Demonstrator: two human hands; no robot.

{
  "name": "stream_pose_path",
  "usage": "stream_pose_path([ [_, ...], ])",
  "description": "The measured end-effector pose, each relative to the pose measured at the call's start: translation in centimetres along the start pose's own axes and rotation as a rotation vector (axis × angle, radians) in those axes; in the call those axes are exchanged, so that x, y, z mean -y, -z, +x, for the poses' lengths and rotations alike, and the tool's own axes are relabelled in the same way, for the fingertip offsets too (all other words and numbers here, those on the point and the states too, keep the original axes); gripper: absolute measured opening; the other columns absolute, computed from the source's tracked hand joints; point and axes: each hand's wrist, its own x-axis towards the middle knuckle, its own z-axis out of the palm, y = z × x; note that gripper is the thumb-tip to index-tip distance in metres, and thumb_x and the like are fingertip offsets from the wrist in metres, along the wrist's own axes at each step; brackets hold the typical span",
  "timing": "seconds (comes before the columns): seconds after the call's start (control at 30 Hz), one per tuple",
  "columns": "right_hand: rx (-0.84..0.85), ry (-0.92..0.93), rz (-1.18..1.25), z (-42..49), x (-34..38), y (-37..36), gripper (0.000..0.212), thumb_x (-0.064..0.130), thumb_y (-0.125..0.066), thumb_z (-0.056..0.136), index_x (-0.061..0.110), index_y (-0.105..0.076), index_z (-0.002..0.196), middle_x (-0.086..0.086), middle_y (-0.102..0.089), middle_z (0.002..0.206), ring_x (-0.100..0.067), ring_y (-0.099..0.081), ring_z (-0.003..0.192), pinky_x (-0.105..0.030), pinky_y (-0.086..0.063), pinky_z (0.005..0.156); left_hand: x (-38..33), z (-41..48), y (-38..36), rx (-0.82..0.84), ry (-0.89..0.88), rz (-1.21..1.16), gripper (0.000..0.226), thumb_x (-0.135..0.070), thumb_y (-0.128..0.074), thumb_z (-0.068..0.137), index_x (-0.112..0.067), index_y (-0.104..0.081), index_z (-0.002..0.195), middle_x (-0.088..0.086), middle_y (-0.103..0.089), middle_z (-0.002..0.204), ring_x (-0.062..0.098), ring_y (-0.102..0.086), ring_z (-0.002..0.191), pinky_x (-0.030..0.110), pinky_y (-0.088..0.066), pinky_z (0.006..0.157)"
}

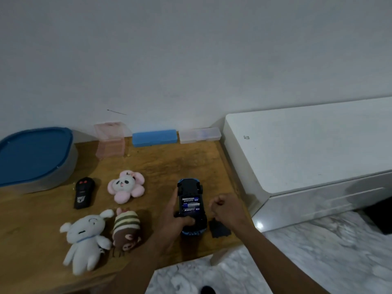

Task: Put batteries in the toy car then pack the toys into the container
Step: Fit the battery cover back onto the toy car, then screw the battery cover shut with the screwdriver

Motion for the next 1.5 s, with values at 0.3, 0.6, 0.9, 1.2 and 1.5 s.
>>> stream_pose_path([
  [0.3,0.128,0.087,-0.364,0.2,-5.3,0.5,0.025,0.019,-0.072,0.074,0.018,-0.069,0.099,-0.002,-0.067,0.101,-0.016,-0.062,0.092,-0.025,-0.052,0.077,1.7,-0.8,-1.4,-0.082,0.143,-0.049,0.105,0.016,-0.067,0.073,-0.047,-0.028,0.147,-0.011,-0.067,0.119,0.016,-0.063,0.112,0.048,-0.047,0.103],
  [0.6,0.040,0.198,-0.519,-0.2,-7.2,-0.5,0.050,0.025,-0.072,0.079,0.012,-0.054,0.124,-0.010,-0.043,0.137,-0.026,-0.046,0.121,-0.024,-0.046,0.095,2.7,-2.2,-2.5,-0.127,0.094,-0.100,0.106,0.017,-0.065,0.072,-0.051,-0.028,0.145,-0.006,-0.068,0.121,0.019,-0.065,0.112,0.048,-0.052,0.097],
  [0.9,0.067,0.197,-0.505,0.1,-7.0,-0.3,0.051,0.023,-0.074,0.078,0.013,-0.054,0.124,-0.009,-0.040,0.138,-0.026,-0.044,0.123,-0.030,-0.042,0.098,2.4,-3.0,-3.0,-0.154,0.077,-0.120,0.105,0.019,-0.062,0.076,-0.045,-0.024,0.149,-0.005,-0.068,0.120,0.017,-0.067,0.107,0.039,-0.056,0.089],
  [1.2,0.045,0.107,-0.230,0.5,-6.3,1.1,0.018,0.009,-0.072,0.079,0.022,-0.060,0.080,0.003,-0.062,0.081,-0.011,-0.058,0.076,-0.018,-0.043,0.059,2.4,-2.8,-1.8,-0.107,0.120,-0.110,0.106,0.017,-0.065,0.074,-0.047,-0.026,0.149,-0.002,-0.068,0.123,0.021,-0.064,0.114,0.049,-0.048,0.102],
  [1.5,0.043,-0.045,0.253,1.3,-2.7,4.3,0.009,0.008,-0.076,0.078,0.013,-0.069,0.078,-0.009,-0.072,0.075,-0.020,-0.068,0.063,-0.036,-0.059,0.068,-0.2,-1.8,1.0,-0.038,0.068,-0.039,0.101,0.010,-0.068,0.068,-0.050,-0.036,0.142,-0.010,-0.067,0.124,0.018,-0.061,0.118,0.050,-0.043,0.107],
])
